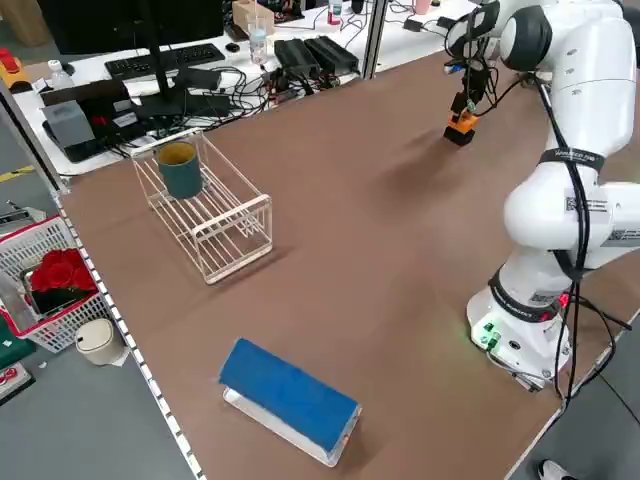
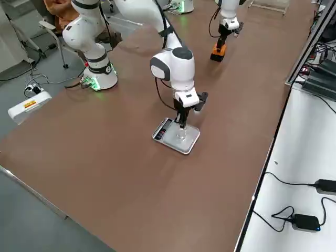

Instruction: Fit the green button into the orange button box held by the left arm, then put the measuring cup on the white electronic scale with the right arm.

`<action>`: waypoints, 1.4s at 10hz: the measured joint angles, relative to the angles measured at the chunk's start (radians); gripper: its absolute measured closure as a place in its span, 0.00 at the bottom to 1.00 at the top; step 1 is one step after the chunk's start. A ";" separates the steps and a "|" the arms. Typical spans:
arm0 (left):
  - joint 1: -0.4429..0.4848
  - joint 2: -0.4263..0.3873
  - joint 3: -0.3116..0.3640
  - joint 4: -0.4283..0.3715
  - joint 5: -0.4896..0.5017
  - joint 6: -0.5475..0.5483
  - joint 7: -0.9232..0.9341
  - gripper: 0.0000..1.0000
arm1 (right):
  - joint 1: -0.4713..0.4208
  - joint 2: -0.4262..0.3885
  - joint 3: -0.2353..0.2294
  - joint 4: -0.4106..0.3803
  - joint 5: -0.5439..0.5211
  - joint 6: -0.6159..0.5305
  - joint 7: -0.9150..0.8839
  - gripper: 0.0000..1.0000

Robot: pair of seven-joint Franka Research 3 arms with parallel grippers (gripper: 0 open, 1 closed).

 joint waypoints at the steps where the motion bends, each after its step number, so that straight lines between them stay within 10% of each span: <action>1: 0.000 0.000 0.000 0.003 0.000 0.000 -0.010 0.01 | 0.000 0.000 0.000 0.000 0.000 0.000 0.000 0.93; 10: 0.008 -0.027 0.000 0.026 0.000 -0.039 -0.015 0.13 | 0.000 0.008 0.001 0.004 0.000 0.007 -0.002 0.93; 14: 0.009 -0.052 0.000 0.031 0.000 -0.053 -0.079 0.73 | 0.000 0.012 0.003 0.010 0.000 0.008 -0.002 0.91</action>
